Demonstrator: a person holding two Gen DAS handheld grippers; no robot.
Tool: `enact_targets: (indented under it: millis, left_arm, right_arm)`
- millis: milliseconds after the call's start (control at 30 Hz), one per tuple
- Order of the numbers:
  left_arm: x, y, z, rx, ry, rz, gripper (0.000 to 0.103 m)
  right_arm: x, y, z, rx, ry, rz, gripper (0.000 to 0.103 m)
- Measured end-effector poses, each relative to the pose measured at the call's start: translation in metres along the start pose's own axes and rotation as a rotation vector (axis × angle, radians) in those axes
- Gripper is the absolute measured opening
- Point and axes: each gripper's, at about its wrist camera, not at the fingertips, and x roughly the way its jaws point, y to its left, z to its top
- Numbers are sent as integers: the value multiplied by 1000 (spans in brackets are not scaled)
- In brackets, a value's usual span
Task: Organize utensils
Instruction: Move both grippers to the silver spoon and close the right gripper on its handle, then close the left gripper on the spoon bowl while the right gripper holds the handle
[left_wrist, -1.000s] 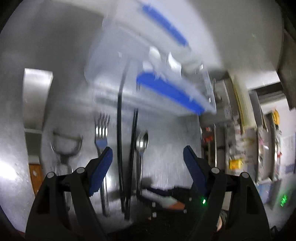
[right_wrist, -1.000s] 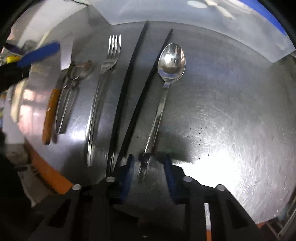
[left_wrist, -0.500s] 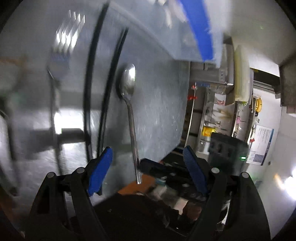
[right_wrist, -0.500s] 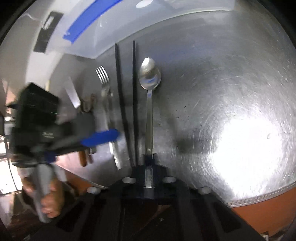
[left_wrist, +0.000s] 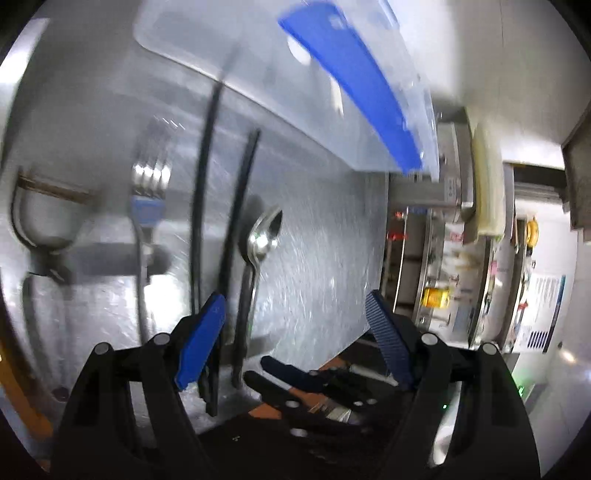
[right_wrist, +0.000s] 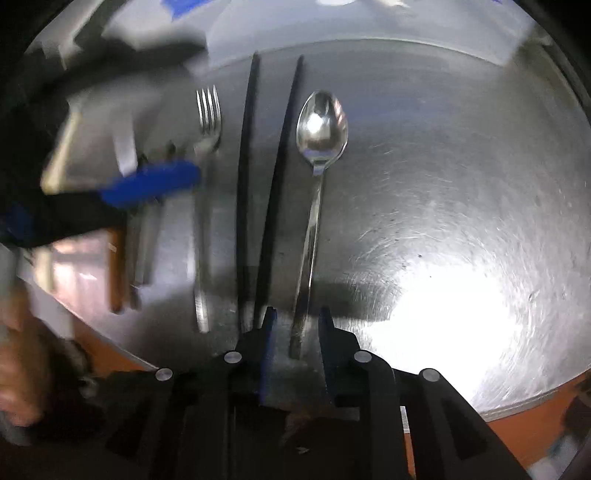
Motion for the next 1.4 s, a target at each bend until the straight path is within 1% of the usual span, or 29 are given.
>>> enact_targets:
  millis: [33,67,100,133,200,233,300,400,433,500,533,567,600,633,667,700,733,767,800,833,867,900,933,967,1067,1100,1167,1233,1400]
  left_arm:
    - [-3,2,1,-8,-4,-2,75]
    - [-4,4,2,-14,-5,-4,75]
    - [-4,5,2,-18,-3,-5,75]
    - [-2,7,1,-22,12,-8,75]
    - [2,13,-1,-29,46,-21,75]
    - [8,13,-4,-33,73,-32,75]
    - [22,10,-7,-40,123,-54,75]
    - [45,7,-14,-55,201,-78,75]
    - [54,7,-17,-63,231,-87,75]
    - [68,7,-23,-78,276,-90,75]
    - [73,8,-25,-87,292,-87,75]
    - [77,9,-28,-97,302,-76,75]
    - [78,10,-29,-105,300,-63,75]
    - [76,11,-29,-103,277,-49,74]
    - [70,9,-27,-92,247,-34,74]
    - [66,8,-24,-86,226,-27,75]
    - [59,7,-20,-78,194,-21,75]
    - [54,6,-17,-72,173,-16,75]
    - [49,5,-14,-67,158,-14,75]
    - [45,5,-10,-67,147,-15,75]
    - [42,6,-8,-71,136,-14,75]
    - [41,6,-6,-73,131,-11,75]
    - [41,7,-5,-74,132,-10,75]
    - [41,8,-5,-79,137,-12,75]
    - [51,8,-7,-89,170,-15,75]
    - [56,7,-8,-89,189,-18,75]
    - [67,5,-13,-86,230,-21,75]
    - [78,2,-18,-86,268,-23,75]
    - [97,-3,-25,-83,324,-12,75]
  right_arm:
    - [6,3,0,-14,9,-44,23]
    - [5,6,-2,-31,-18,-63,15]
    - [6,7,-2,-47,-18,-80,11]
    - [4,4,-2,-36,-24,-74,10]
    - [3,-5,-3,14,-12,-30,9]
    - [1,-15,-2,51,0,14,9]
    - [1,-25,3,107,17,80,9]
    - [-11,-47,2,185,28,173,8]
    - [-13,-54,3,205,29,195,1]
    - [-16,-60,2,237,32,243,1]
    - [-20,-63,1,246,31,246,1]
    - [-23,-66,1,242,23,214,1]
    - [-26,-67,1,233,7,157,1]
    - [-29,-64,1,209,-16,90,4]
    - [-29,-58,0,189,-27,74,7]
    - [-28,-53,-1,179,-36,88,19]
    - [-27,-47,-3,174,-44,99,28]
    - [-25,-40,-4,149,-53,93,45]
    - [-22,-29,-3,116,-61,62,46]
    - [-19,-19,-2,76,-79,1,46]
    - [-11,-15,-3,57,-85,-30,43]
    - [-6,-11,-2,32,-79,-68,30]
    - [-2,-9,-2,15,-82,-105,24]
    - [-2,-10,-1,17,-80,-84,11]
    - [-8,-31,-3,75,-79,-39,9]
    - [-9,-37,-2,101,-72,-8,9]
    - [-15,-62,-3,166,-49,94,9]
    - [-22,-75,-3,202,-42,147,9]
    - [-39,-96,6,233,-44,169,9]
